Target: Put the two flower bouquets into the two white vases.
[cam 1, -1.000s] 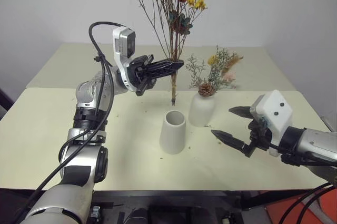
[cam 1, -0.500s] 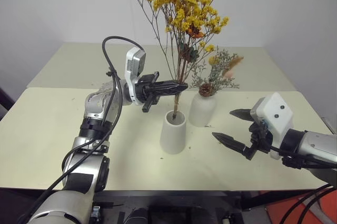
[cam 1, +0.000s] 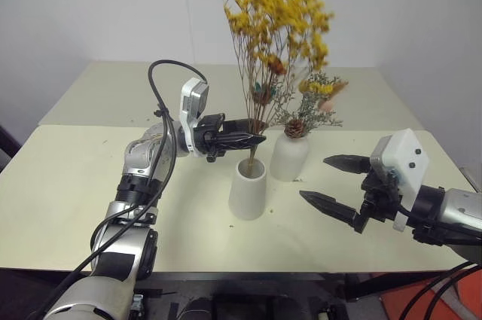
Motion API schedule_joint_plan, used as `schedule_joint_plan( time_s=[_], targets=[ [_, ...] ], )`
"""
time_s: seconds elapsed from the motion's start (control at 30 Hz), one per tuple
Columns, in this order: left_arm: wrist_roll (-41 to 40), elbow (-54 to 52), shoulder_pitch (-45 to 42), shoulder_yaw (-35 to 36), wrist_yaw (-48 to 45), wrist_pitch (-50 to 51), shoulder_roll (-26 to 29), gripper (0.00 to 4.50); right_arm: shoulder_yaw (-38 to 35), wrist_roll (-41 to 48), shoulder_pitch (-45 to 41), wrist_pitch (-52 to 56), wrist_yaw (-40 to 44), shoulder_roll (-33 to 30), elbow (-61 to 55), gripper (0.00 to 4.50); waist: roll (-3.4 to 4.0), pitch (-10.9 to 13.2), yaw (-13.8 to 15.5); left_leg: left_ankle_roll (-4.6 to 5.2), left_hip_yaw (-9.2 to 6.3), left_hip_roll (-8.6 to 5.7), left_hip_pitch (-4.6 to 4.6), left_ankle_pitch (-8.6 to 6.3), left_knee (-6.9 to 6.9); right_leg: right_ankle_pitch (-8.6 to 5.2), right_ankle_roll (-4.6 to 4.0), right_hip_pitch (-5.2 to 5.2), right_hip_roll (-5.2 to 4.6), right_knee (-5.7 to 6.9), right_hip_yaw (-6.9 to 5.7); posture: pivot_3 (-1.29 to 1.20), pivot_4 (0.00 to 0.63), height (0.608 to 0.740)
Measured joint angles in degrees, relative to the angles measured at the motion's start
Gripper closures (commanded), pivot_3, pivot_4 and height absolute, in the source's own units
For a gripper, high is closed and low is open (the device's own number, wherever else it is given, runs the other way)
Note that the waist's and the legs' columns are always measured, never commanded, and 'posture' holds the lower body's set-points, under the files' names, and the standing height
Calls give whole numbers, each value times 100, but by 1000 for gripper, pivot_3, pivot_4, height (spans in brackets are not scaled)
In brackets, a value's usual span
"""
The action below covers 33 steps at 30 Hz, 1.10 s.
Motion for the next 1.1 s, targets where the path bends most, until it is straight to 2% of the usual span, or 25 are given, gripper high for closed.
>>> schedule_joint_plan(
  time_s=[0.13, 0.17, 0.57, 0.87, 1.1],
  targets=[
    [1, -2, 5, 3, 3, -78, -7, 141, 93, -27, 193, -158, -3, -114, 1, 0, 0, 0, 0, 0, 0, 0, 1, 0, 1, 0, 0, 0, 0, 1, 0, 0, 150, 740],
    [6, -9, 6, 2, 2, -92, -5, 51, 95, -34, 220, -209, -3, -137, 4, 0, 0, 0, 1, 0, 0, 0, 1, 0, 1, 0, 0, 0, 0, 1, 0, 0, 150, 740],
    [92, -255, 257, -24, -461, -172, 606, 51, 133, -247, 493, -581, 74, -377, 59, 0, 0, 0, -1, 0, 1, 2, 6, 0, 1, -1, 0, 3, 0, 0, 1, 0, 150, 740],
    [-31, -905, 981, 114, -344, 95, 1127, 51, 311, -445, 553, -732, 136, -441, 126, 0, 0, 0, -5, 0, 2, 4, 9, 0, 0, -2, -1, 2, 1, 2, 1, 0, 150, 740],
    [28, -942, 1215, 396, 47, -93, 1404, 51, 315, -464, 553, -770, 231, -528, 198, 0, 0, 0, 8, 0, 2, 5, 10, 0, 0, -3, -3, 3, 1, 1, 0, 0, 150, 740]
  ],
)
